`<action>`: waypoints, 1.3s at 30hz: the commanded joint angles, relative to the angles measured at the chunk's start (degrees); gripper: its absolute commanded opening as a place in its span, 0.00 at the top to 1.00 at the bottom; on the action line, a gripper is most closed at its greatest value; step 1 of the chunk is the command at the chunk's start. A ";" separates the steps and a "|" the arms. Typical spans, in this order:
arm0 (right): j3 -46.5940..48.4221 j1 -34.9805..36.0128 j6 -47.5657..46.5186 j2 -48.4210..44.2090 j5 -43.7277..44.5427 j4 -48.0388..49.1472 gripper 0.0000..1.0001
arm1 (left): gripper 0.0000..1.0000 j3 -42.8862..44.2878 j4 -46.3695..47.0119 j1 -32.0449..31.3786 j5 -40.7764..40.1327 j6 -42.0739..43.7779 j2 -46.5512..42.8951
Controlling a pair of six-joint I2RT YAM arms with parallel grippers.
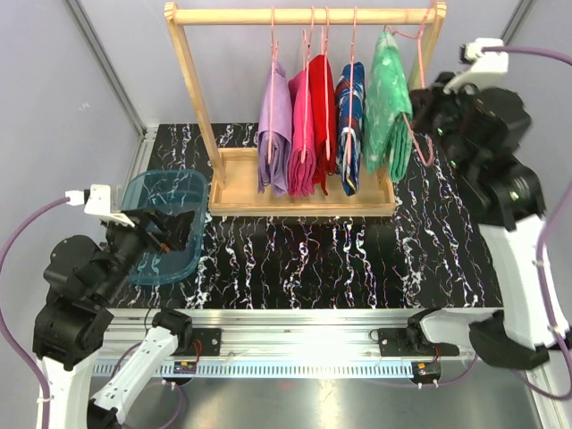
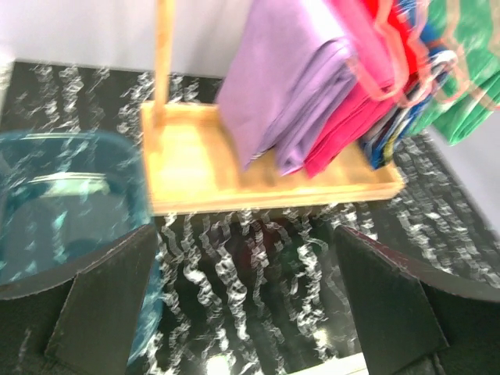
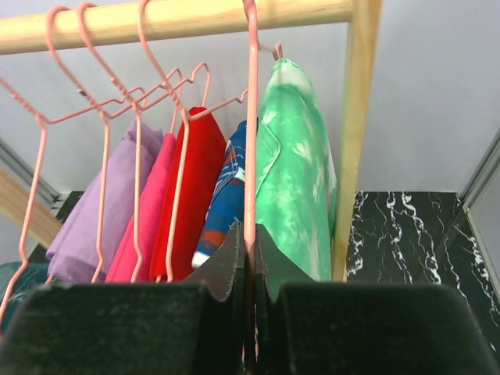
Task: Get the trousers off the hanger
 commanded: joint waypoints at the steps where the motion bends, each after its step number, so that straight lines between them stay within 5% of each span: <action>1: -0.36 0.03 1.99 -9.89 -3.10 7.04 1.00 | 0.01 3.33 8.75 -0.07 7.92 -2.93 2.96; 9: -2.74 0.11 7.25 -19.38 -8.38 -11.04 1.00 | 0.01 3.15 18.86 -0.24 15.84 -7.33 9.21; 13: -4.58 0.11 9.55 -23.95 -11.45 -17.31 1.00 | 0.01 2.63 22.91 -4.26 13.49 -6.19 11.58; 18: -9.15 0.03 11.13 -31.07 -14.44 -20.12 1.00 | 0.01 1.22 25.90 -19.72 -5.44 -0.93 14.91; 20: -9.33 0.11 11.13 -31.87 -16.11 -21.09 1.00 | 0.01 1.57 26.95 -32.80 -13.73 1.62 17.20; 21: -9.51 0.11 10.96 -32.57 -16.12 -21.88 1.00 | 0.01 1.48 27.83 -38.16 -24.56 4.68 19.30; 22: -9.68 0.11 10.87 -33.01 -16.12 -21.97 1.00 | 0.01 1.22 30.71 -49.17 -30.24 6.54 20.45; 25: -10.56 0.02 10.78 -34.42 -17.70 -21.62 1.00 | 0.01 2.53 37.48 -63.91 -46.79 10.86 27.63; 31: -12.32 -0.33 10.34 -36.18 -17.88 -19.78 1.00 | 0.01 18.14 39.09 -72.04 -53.85 9.02 48.38; 39: -13.20 -1.99 10.34 -40.49 -14.71 -15.56 1.00 | 0.01 34.69 39.27 -73.37 -54.19 11.03 69.23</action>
